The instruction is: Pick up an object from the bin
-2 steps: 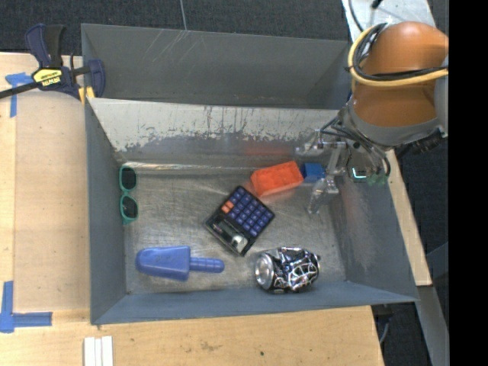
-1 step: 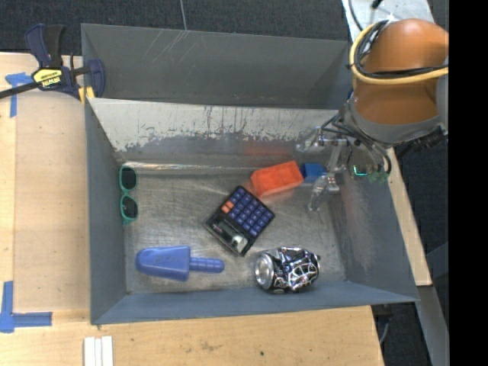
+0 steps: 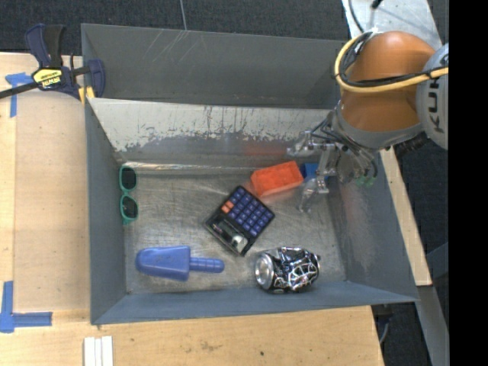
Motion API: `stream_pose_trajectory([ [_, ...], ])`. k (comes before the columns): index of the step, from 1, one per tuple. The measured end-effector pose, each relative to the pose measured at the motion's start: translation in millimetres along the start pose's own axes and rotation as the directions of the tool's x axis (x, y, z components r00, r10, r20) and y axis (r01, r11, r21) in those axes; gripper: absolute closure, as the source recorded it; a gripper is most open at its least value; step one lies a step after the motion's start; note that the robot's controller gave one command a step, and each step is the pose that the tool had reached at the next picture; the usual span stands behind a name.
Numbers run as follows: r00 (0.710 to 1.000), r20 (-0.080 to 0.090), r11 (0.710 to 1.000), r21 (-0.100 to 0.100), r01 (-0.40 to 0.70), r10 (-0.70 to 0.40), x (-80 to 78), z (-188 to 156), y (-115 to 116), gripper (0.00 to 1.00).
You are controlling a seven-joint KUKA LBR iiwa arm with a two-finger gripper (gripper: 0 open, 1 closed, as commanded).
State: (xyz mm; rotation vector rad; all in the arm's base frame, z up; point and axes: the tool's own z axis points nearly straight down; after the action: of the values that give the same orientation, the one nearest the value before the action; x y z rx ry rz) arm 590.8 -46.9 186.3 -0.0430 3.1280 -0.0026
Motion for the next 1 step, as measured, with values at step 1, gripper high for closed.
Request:
stream_pose_trajectory([
  [1, 0.999, -0.005, 0.999, -0.001, 0.045, -0.045, 5.6, 69.3, -24.8, 0.0],
])
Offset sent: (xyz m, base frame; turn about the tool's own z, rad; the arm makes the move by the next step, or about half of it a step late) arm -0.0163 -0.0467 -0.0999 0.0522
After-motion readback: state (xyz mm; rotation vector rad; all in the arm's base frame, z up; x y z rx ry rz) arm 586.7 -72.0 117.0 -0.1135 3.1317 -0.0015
